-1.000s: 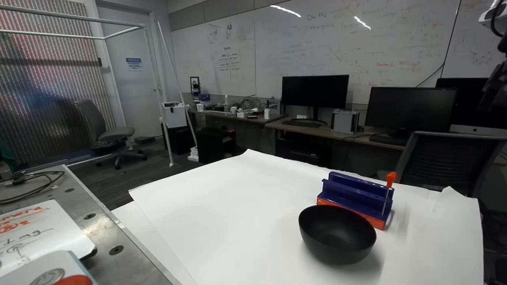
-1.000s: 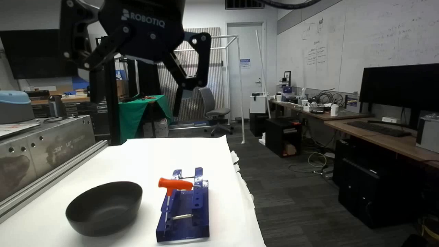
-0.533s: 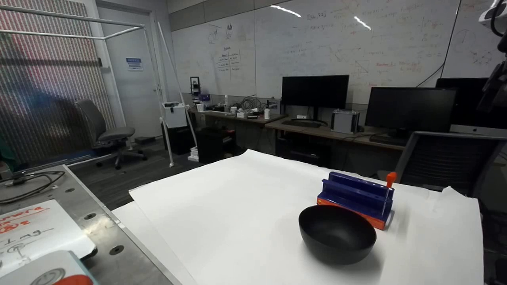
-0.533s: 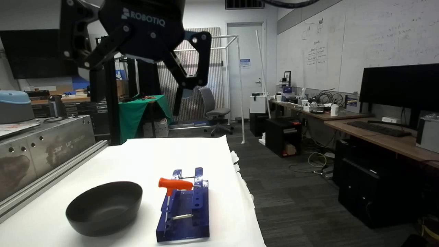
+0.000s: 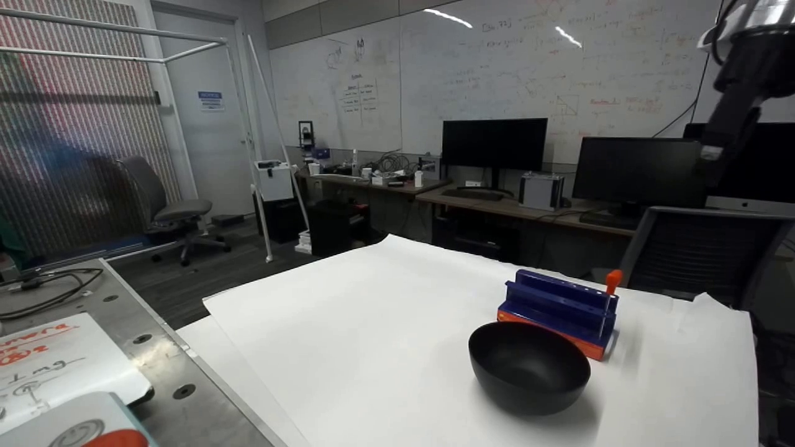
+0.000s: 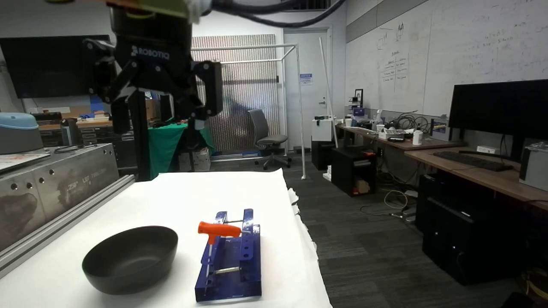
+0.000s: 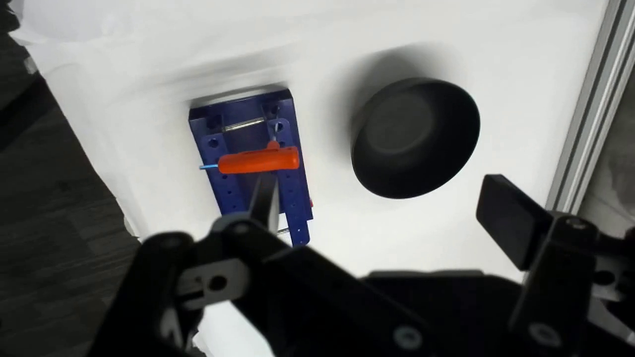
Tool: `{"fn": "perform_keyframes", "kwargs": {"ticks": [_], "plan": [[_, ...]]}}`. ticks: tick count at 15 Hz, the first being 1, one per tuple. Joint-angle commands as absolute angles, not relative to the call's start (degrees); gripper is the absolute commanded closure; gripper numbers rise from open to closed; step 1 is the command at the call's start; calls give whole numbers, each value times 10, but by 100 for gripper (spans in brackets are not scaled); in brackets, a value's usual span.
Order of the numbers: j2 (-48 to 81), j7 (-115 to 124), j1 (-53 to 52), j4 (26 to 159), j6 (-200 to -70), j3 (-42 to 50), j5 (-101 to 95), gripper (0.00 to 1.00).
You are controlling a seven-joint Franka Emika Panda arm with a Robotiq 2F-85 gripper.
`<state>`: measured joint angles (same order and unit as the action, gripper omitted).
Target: Pick up the orange object and put it in the bowl
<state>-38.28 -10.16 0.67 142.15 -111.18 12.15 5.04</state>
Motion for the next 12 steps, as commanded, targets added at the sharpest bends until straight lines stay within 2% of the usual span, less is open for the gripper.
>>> {"fn": "perform_keyframes", "kwargs": {"ticks": [1,5,12], "plan": [[-249,41,16,1352,-1166,38,68,0],[-129,201,33,1287,-1195,-18,28,0],[-25,376,57,1229,-1133,9,-31,0]]}}
